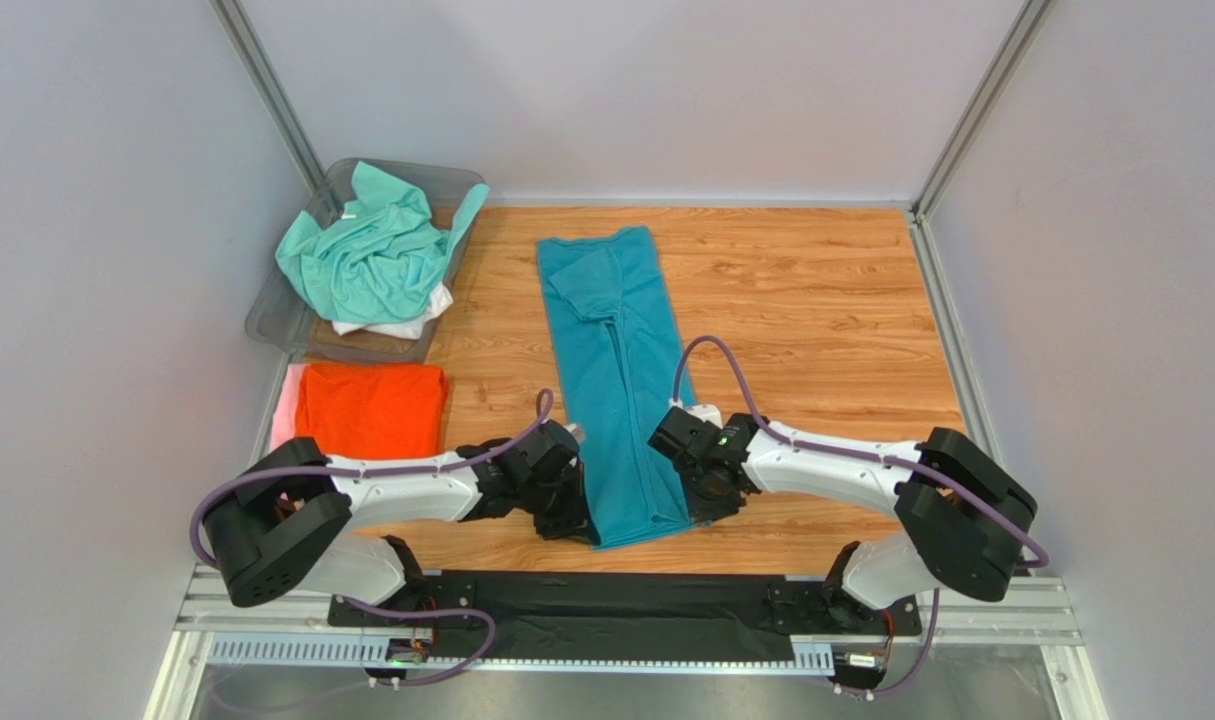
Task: Fold and stack the t-shirts
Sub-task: Fold the tshirt
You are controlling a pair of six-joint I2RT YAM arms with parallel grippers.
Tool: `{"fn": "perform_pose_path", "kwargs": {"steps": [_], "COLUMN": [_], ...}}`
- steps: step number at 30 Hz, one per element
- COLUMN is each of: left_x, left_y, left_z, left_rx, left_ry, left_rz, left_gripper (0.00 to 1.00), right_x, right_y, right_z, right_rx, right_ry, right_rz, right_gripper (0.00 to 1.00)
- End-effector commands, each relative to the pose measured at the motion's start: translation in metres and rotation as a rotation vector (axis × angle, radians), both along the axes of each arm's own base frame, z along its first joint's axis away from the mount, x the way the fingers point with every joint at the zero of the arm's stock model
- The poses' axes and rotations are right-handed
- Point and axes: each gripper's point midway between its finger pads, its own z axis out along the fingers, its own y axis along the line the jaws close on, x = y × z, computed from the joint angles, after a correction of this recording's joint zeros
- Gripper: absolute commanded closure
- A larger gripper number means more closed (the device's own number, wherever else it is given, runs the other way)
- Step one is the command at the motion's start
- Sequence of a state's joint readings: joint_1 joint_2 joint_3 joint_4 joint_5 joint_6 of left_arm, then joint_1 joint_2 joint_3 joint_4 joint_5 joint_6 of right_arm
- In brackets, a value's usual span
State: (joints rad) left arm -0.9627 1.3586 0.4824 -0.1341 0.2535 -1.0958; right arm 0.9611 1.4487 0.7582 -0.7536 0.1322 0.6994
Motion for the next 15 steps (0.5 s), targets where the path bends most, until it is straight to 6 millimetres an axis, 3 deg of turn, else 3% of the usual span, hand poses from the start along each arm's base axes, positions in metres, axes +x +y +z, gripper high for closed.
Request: {"fn": "perform_pose_path", "kwargs": {"steps": [1,8,12,15], "left_x": [-0.017,-0.018,-0.019,-0.02], "left_y": [0.052,0.055,0.055,0.054], "left_z": [-0.033,-0.031,-0.03,-0.028], "left_rx": [0.227,0.231,0.222,0.209], "left_ry": [0.033,0.031,0.029,0.031], "left_rz": [0.024,0.023,0.016,0.009], "left_gripper": [1.0,1.0,1.0,1.0], "right_x": [0.003,0.002,-0.008,-0.013], "right_y": [-0.029,-0.04,-0.024,-0.014], "right_z": [-0.001,0.003,0.0,-0.002], "right_rx": [-0.095,-0.11,-0.013,0.062], "right_ry": [-0.038,-0.041,0.005,0.021], "right_rz": [-0.045,-0.053,-0.02,-0.001], "right_gripper": [0.79,0.8,0.81,0.9]}}
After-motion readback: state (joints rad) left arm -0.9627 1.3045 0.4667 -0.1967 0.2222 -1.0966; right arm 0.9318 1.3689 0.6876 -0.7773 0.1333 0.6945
